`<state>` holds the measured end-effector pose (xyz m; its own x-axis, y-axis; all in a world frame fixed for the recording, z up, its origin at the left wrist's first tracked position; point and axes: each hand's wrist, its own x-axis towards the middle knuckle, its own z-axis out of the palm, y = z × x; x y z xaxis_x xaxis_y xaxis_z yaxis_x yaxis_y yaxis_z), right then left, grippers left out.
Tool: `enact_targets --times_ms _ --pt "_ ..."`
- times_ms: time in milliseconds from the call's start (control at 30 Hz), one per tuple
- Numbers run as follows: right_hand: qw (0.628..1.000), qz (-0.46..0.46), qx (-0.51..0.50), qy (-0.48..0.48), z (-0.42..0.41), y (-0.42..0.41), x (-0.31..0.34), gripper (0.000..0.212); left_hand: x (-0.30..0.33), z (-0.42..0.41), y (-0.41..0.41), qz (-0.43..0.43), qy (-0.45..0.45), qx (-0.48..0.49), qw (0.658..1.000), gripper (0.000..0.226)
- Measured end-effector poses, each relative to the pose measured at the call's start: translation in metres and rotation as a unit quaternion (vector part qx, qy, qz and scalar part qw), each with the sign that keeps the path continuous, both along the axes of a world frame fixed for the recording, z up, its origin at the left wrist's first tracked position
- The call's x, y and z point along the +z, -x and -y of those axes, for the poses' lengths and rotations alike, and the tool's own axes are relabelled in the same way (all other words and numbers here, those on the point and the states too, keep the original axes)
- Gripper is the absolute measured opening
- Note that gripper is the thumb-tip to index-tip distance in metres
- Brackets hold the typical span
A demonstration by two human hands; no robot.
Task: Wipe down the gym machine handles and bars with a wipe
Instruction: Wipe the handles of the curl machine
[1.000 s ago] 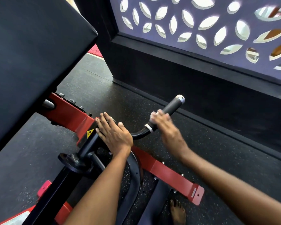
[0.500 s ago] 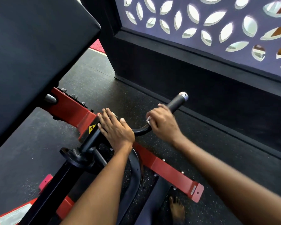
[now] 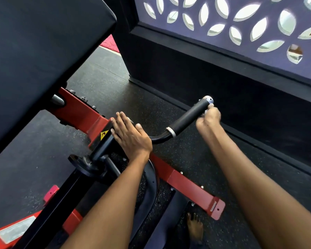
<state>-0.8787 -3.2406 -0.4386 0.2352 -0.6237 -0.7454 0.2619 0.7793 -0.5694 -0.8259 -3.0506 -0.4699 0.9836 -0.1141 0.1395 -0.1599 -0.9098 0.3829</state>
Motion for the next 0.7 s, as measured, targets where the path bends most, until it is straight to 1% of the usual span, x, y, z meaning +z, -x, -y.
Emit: enact_targets --times_ms 33,100,133,167,267,300,367,400,433,500,567,633,700 --pt "1.000 0.013 -0.001 -0.018 -0.009 -0.002 0.006 0.035 0.000 0.000 0.000 0.000 0.000 0.000 1.000 0.066" --pt "0.998 0.032 0.031 -0.034 -0.039 -0.002 0.012 0.049 0.001 0.000 -0.001 -0.005 0.002 0.000 1.000 0.066" --pt "0.997 0.040 0.052 -0.039 -0.059 0.001 0.013 0.053 0.002 0.000 -0.001 -0.010 0.000 -0.002 1.000 0.066" --pt "0.995 0.052 0.073 -0.051 -0.076 0.008 0.013 0.054 0.002 -0.001 0.000 -0.016 -0.004 -0.005 1.000 0.065" --pt "0.985 0.076 0.136 -0.072 -0.104 0.039 0.017 0.029 0.008 0.000 -0.003 -0.039 -0.014 -0.014 0.999 0.064" --pt "0.981 0.079 0.168 -0.058 -0.107 0.052 0.019 0.024 0.010 -0.002 -0.003 -0.051 -0.019 -0.015 0.998 0.064" --pt "0.970 0.082 0.231 0.003 -0.107 0.081 0.020 0.025 0.013 -0.006 0.007 -0.065 -0.007 -0.023 0.998 0.062" --pt "0.963 0.060 0.258 0.045 -0.106 0.095 0.018 0.024 0.011 -0.008 0.021 -0.061 0.023 -0.029 0.997 0.062" --pt "0.953 0.018 0.288 0.092 -0.108 0.109 0.017 0.024 0.009 -0.014 0.044 -0.054 0.067 -0.031 0.996 0.063" --pt "0.916 -0.083 0.351 0.173 -0.116 0.134 0.008 0.022 0.001 -0.031 0.111 -0.059 0.151 -0.042 0.986 0.066" --pt "0.867 -0.163 0.411 0.232 -0.131 0.155 -0.009 0.021 -0.018 -0.059 0.188 -0.119 0.191 -0.059 0.973 0.067" --pt "0.811 -0.210 0.474 0.270 -0.150 0.171 -0.035 0.024 -0.047 -0.094 0.250 -0.163 0.184 -0.040 0.968 0.068" --pt "0.748 -0.231 0.542 0.306 -0.169 0.180 -0.064 0.027 -0.078 -0.129 0.287 -0.183 0.140 -0.016 0.973 0.061"
